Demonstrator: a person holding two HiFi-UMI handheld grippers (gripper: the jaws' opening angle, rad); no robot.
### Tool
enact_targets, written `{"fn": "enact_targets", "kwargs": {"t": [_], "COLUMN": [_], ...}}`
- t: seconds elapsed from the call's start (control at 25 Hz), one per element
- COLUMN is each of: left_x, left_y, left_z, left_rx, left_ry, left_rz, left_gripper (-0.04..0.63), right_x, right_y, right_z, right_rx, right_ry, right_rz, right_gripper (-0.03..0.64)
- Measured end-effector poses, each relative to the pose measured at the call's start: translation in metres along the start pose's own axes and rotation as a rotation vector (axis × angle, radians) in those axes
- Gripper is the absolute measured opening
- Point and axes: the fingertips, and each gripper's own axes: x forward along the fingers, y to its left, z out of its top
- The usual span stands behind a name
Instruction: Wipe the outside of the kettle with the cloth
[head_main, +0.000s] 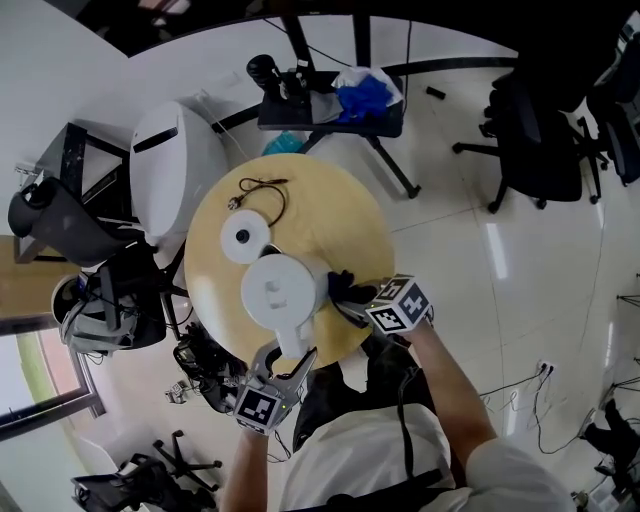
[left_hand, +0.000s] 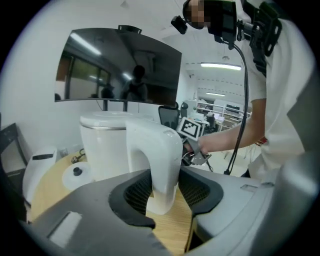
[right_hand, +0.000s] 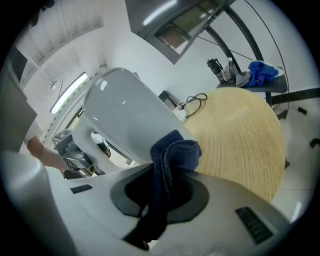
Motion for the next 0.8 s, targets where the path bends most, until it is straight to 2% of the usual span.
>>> {"fn": "enact_targets", "kwargs": {"t": [0.16,0.32,0.4,0.52,0.8], "left_x": [-0.015,-0.018,-0.019,-0.02,-0.024], "left_y": [0.018,0.023,0.023,0.022,0.01], "left_z": [-0.009,-0.009,-0.009,-0.009,-0.009], "left_rx": [-0.077,-0.14,-0.16,-0.129,0.049], "left_ry": [-0.042,-0.083,-0.094,-0.08,0.017], "left_rz": [0.136,0.198,0.209,0.17,-0.003], "left_gripper": [0.173,0.171,0.17,0.168,0.163], "right_x": [-0.025,-0.047,-0.051,-0.042,-0.022], "right_y": [0.042,0.103,0.128,0.137,0.113], "right_z": [0.037,0.07,0.083,0.083,0.032], "right_rx": [-0.083,-0.152,-0.191,-0.219,-0.133], "right_ry": [-0.082,-0.186,-0.221,-0.212,-0.099], "right_rz": [0.043,0.183,0.214,0.201,0.169], "right_gripper": [0.064,0.064,0.064,0.064,0.064]}}
